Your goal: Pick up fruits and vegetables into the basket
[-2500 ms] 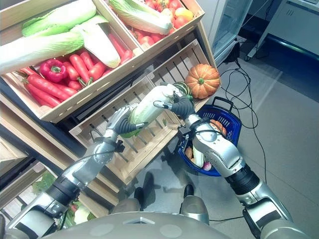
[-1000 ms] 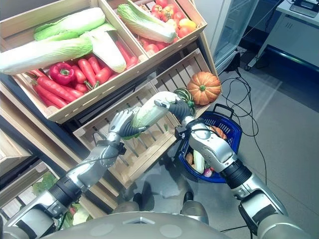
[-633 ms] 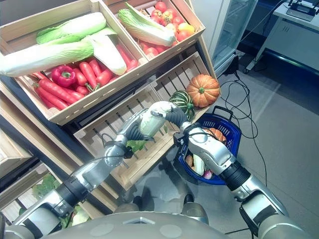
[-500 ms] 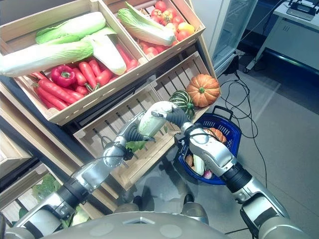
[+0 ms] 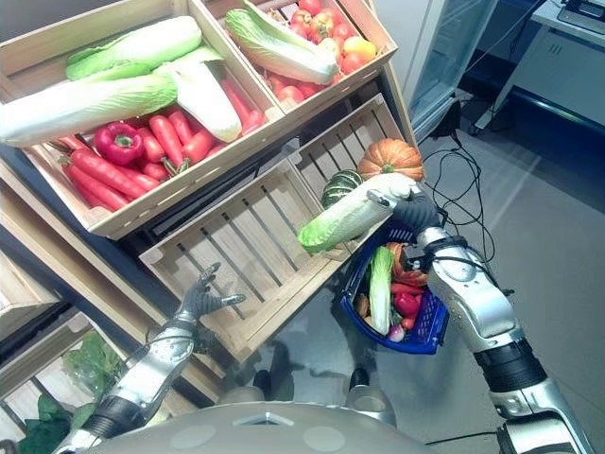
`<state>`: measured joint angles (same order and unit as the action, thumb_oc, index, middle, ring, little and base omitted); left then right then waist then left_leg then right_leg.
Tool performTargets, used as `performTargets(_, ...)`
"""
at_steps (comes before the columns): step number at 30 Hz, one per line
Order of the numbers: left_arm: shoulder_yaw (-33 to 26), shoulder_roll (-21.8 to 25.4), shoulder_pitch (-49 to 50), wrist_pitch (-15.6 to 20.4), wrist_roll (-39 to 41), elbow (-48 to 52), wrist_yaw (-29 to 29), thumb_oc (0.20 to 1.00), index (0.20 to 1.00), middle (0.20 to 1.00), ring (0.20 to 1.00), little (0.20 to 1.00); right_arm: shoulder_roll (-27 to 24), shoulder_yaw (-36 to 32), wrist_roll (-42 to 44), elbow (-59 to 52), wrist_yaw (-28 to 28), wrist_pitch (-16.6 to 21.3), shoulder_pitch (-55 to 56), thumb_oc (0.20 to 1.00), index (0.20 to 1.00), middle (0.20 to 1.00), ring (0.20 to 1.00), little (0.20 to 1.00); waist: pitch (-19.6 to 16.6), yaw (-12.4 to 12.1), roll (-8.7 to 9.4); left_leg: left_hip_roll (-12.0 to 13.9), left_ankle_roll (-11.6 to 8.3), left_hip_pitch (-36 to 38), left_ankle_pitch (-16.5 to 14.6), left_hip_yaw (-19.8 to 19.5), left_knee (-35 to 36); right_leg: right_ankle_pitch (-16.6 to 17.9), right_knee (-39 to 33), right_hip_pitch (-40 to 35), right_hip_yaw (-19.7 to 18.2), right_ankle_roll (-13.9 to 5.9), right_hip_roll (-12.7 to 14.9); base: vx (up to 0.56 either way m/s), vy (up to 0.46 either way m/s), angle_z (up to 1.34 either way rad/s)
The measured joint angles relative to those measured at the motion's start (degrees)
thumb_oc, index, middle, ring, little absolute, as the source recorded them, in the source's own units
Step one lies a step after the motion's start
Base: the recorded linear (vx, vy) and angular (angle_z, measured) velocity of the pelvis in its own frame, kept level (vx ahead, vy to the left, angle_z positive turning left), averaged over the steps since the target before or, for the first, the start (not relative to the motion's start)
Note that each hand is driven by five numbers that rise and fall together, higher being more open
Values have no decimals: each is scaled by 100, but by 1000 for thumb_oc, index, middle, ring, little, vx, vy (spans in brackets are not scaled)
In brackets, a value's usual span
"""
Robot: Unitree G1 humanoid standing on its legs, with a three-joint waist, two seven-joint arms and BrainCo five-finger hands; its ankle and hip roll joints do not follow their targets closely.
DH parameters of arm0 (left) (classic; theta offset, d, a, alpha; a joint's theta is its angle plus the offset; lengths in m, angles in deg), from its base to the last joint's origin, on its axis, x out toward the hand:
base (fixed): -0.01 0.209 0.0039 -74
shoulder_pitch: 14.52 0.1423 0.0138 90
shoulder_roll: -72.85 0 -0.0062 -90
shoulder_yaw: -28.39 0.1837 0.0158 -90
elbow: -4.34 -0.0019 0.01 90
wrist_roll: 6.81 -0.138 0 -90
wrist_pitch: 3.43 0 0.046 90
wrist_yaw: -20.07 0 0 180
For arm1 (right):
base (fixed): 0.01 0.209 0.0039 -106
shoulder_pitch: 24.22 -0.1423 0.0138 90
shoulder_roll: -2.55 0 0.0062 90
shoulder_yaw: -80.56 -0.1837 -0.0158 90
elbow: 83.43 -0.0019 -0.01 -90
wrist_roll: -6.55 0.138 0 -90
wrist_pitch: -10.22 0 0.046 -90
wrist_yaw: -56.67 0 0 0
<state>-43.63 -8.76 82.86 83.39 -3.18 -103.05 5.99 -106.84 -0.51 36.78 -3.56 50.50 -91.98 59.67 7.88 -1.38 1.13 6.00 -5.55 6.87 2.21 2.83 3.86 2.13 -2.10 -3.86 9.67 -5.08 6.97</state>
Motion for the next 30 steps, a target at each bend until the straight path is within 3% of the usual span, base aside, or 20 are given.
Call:
performTargets(10, -247, 133, 227, 218, 1, -208, 630, 1000, 1000, 1000, 1000, 1000, -418, -889, -360, 93, -249, 136, 423, 200, 200, 200, 200, 200, 471, 8, -4, 13, -6, -75, 0, -4, 41, 4, -67, 55, 20, 3, -20, -59, -68, 1)
performTargets(17, -129, 742, 73, 346, 261, 626, 1961, 1000, 1000, 1000, 1000, 1000, -448, -1157, -608, 636, -687, 264, 356, 200, 200, 200, 200, 200, 937, 38, -13, 10, -9, -579, 3, -9, -166, 20, 128, 530, 28, 28, -6, -147, -58, 2)
performTargets(24, 932, 1079, -807, 337, 379, 641, 2391, 1000, 1000, 1000, 1000, 1000, -627, -1036, -727, 1802, -1162, 366, -634, 200, 200, 200, 200, 200, 1832, 226, -321, -3, 10, -1316, -11, -12, -664, 25, 608, 1265, -1, 45, 29, -121, -24, -2)
performTargets(28, 1115, 967, -1120, 312, 786, 151, 2462, 1000, 1000, 1000, 1000, 1000, -637, -899, -843, 2322, -1361, 351, -1199, 200, 200, 200, 200, 200, 2267, 302, -450, 5, 4, -1672, -27, -10, -958, -43, 1013, 1690, -45, 141, 44, -68, -29, -5)
performTargets(30, 1148, 934, -1128, 234, 1001, 9, 2537, 1000, 1000, 1000, 1000, 1000, -639, -884, -865, 2439, -1386, 334, -1235, 200, 200, 200, 200, 200, 2288, 312, -484, 6, -1, -1875, -25, -7, -1051, -75, 1184, 1941, -70, 166, 82, -38, -13, -4)
